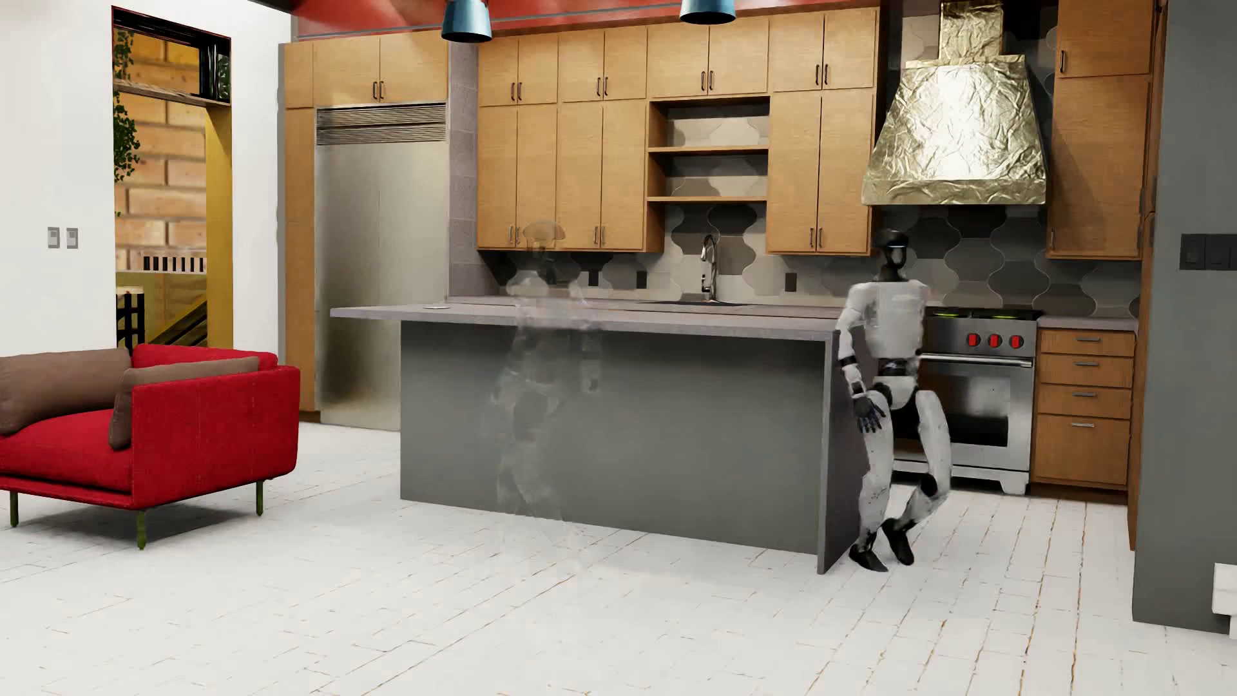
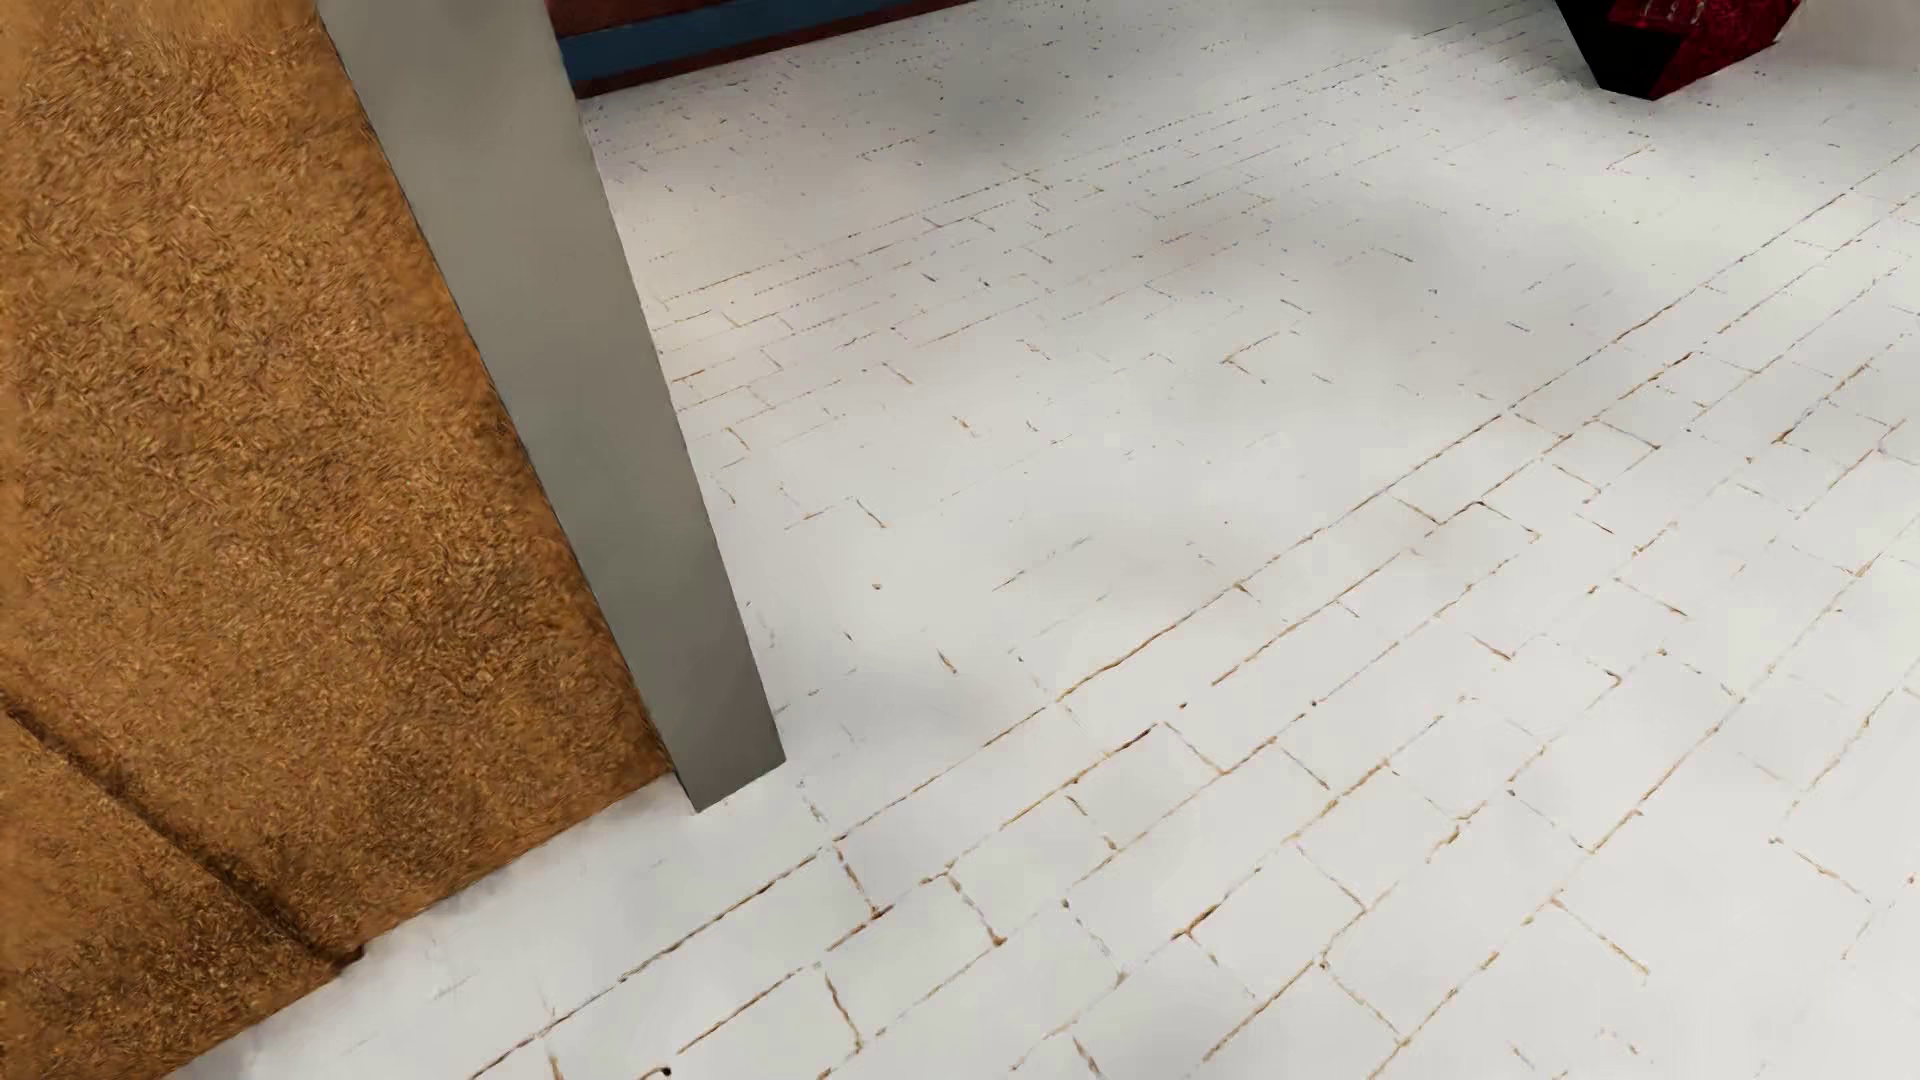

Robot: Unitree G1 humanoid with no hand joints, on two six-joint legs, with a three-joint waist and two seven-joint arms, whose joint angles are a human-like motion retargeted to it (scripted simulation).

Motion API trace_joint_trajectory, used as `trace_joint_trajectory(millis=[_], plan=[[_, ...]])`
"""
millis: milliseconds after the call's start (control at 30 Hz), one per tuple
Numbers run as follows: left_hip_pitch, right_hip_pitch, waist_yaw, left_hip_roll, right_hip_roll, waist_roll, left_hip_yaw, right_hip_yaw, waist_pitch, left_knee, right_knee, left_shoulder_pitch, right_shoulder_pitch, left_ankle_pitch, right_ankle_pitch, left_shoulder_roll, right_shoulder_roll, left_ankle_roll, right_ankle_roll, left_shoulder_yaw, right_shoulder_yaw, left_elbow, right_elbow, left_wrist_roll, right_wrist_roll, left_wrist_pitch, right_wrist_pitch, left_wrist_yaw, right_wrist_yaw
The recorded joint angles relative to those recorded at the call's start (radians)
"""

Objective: Approach the red armchair

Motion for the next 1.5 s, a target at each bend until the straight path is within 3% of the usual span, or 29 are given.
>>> trace_joint_trajectory(millis=[67,167,233,300,367,433,500,533,567,633,667,733,833,900,967,1000,1067,1133,1200,1267,1367,1433,1500], plan=[[-0.031,0.099,0.013,-0.028,-0.009,-0.01,0.0,0.0,0.027,-0.317,-0.017,-0.016,-0.024,0.053,-0.056,-0.001,0.004,0.0,0.0,0.043,-0.101,-0.024,-0.099,0.0,0.0,0.0,0.0,0.0,0.0],[-0.059,0.201,-0.023,-0.028,-0.023,-0.018,0.0,0.0,0.038,-0.646,-0.02,-0.052,-0.025,0.263,-0.097,0.019,0.016,0.0,0.0,0.187,-0.143,-0.081,-0.172,0.0,0.0,0.0,0.0,0.0,0.0],[-0.054,0.286,-0.038,-0.028,-0.054,-0.031,0.0,0.0,0.053,-0.637,-0.021,-0.075,0.015,0.292,-0.084,0.045,0.021,0.0,0.0,0.28,-0.101,-0.112,-0.143,0.0,0.0,0.0,0.0,0.0,0.0],[-0.042,0.329,-0.043,-0.036,-0.095,-0.046,0.0,0.0,0.03,-0.562,-0.01,-0.094,0.076,0.353,0.0,0.063,0.02,0.0,0.0,0.33,0.0,-0.109,-0.032,0.0,0.0,0.0,0.0,0.0,0.0],[0.036,0.241,-0.048,-0.046,-0.146,-0.076,0.0,0.0,0.018,-0.516,0.18,-0.124,0.127,0.255,0.215,0.077,0.027,0.0,0.0,0.31,0.163,-0.071,0.131,0.0,0.0,0.0,0.0,0.0,0.0],[0.09,-0.067,-0.07,-0.047,-0.15,-0.101,0.0,0.0,-0.001,-0.52,0.6,-0.147,0.117,0.136,0.368,0.089,0.006,0.0,0.0,0.318,0.346,-0.09,0.196,0.0,0.0,0.0,0.0,0.0,0.0],[0.115,-0.323,-0.163,-0.029,-0.084,-0.083,0.0,0.0,-0.021,-0.543,0.791,-0.171,0.135,0.07,0.353,0.09,-0.021,0.0,0.0,0.328,0.276,-0.112,0.158,0.0,0.0,0.0,0.0,0.0,0.0],[0.159,-0.394,-0.194,-0.022,-0.051,-0.073,0.0,0.0,-0.02,-0.562,0.739,-0.182,0.155,0.048,0.341,0.094,-0.03,0.0,0.0,0.326,0.223,-0.122,0.125,0.0,0.0,0.0,0.0,0.0,0.0],[0.221,-0.431,-0.224,-0.024,-0.027,-0.068,0.0,0.0,-0.014,-0.591,0.602,-0.186,0.172,0.03,0.373,0.098,-0.03,0.0,0.0,0.348,0.178,-0.138,0.097,0.0,0.0,0.0,0.0,0.0,0.0],[0.36,-0.406,-0.282,-0.07,-0.037,-0.093,0.0,0.0,0.02,-0.641,0.25,-0.174,0.207,-0.011,0.515,0.109,-0.006,0.0,0.0,0.408,0.108,-0.17,0.059,0.0,0.0,0.0,0.0,0.0,0.0],[0.399,-0.392,-0.305,-0.089,-0.041,-0.107,0.0,0.0,0.028,-0.644,0.122,-0.178,0.217,-0.037,0.514,0.115,0.014,0.0,0.0,0.42,0.103,-0.178,0.05,0.0,0.0,0.0,0.0,0.0,0.0],[0.468,-0.362,-0.316,-0.125,-0.038,-0.12,0.0,0.0,0.03,-0.646,0.045,-0.195,0.234,-0.079,0.234,0.117,0.054,0.0,0.0,0.42,0.131,-0.186,0.04,0.0,0.0,0.0,0.0,0.0,0.0],[0.513,-0.351,-0.315,-0.126,-0.033,-0.093,0.0,0.0,-0.023,-0.596,0.079,-0.146,0.262,-0.079,0.213,0.088,0.076,0.0,0.0,0.442,0.17,-0.221,0.045,0.0,0.0,0.0,0.0,0.0,0.0],[0.453,-0.324,-0.285,-0.064,0.017,-0.041,0.0,0.0,-0.047,-0.426,0.059,-0.123,0.237,0.034,0.254,0.056,0.073,0.0,0.0,0.369,0.201,-0.172,0.097,0.0,0.0,0.0,0.0,0.0,0.0],[0.255,-0.265,-0.217,0.03,0.031,-0.017,0.0,0.0,-0.067,-0.077,0.072,-0.104,0.181,0.232,0.069,0.039,0.044,0.0,0.0,0.271,0.183,-0.129,0.092,0.0,0.0,0.0,0.0,0.0,0.0],[0.179,-0.22,-0.166,0.054,0.038,-0.02,0.0,0.0,-0.057,0.053,0.065,-0.098,0.139,0.235,0.024,0.036,0.033,0.0,0.0,0.221,0.15,-0.107,0.081,0.0,0.0,0.0,0.0,0.0,0.0],[0.095,-0.101,-0.111,0.059,0.029,-0.043,0.0,0.0,-0.021,0.103,0.039,-0.075,0.072,0.079,-0.025,0.026,0.018,0.0,0.0,0.143,0.007,-0.059,0.018,0.0,0.0,0.0,0.0,0.0,0.0],[0.01,-0.017,-0.072,0.008,0.016,-0.052,0.0,0.0,-0.001,-0.064,0.016,-0.057,0.034,-0.025,-0.048,0.024,0.006,0.0,0.0,0.109,-0.152,-0.052,-0.102,0.0,0.0,0.0,0.0,0.0,0.0],[-0.026,0.042,-0.019,-0.038,-0.002,-0.056,0.0,0.0,0.019,-0.321,-0.007,-0.056,-0.01,0.052,-0.042,0.028,0.003,0.0,0.0,0.134,-0.212,-0.058,-0.175,0.0,0.0,0.0,0.0,0.0,0.0],[-0.048,0.095,-0.003,-0.061,-0.016,-0.055,0.0,0.0,0.032,-0.528,-0.021,-0.068,-0.055,0.176,-0.044,0.046,0.015,0.0,0.0,0.176,-0.178,-0.074,-0.158,0.0,0.0,0.0,0.0,0.0,0.0],[-0.083,0.188,-0.027,-0.113,-0.032,-0.044,0.0,0.0,0.056,-0.634,-0.024,-0.11,-0.024,0.252,-0.054,0.073,0.026,0.0,0.0,0.265,-0.082,-0.099,-0.087,0.0,0.0,0.0,0.0,0.0,0.0],[-0.088,0.247,-0.005,-0.124,-0.032,-0.029,0.0,0.0,0.048,-0.615,-0.023,-0.114,0.027,0.246,-0.047,0.083,0.025,0.0,0.0,0.372,0.07,-0.14,0.008,0.0,0.0,0.0,0.0,0.0,0.0],[-0.081,0.299,0.03,-0.127,-0.067,-0.07,0.0,0.0,0.034,-0.552,-0.022,-0.113,0.092,0.261,0.022,0.101,0.054,0.0,0.0,0.416,0.262,-0.153,0.137,0.0,0.0,0.0,0.0,0.0,0.0]])
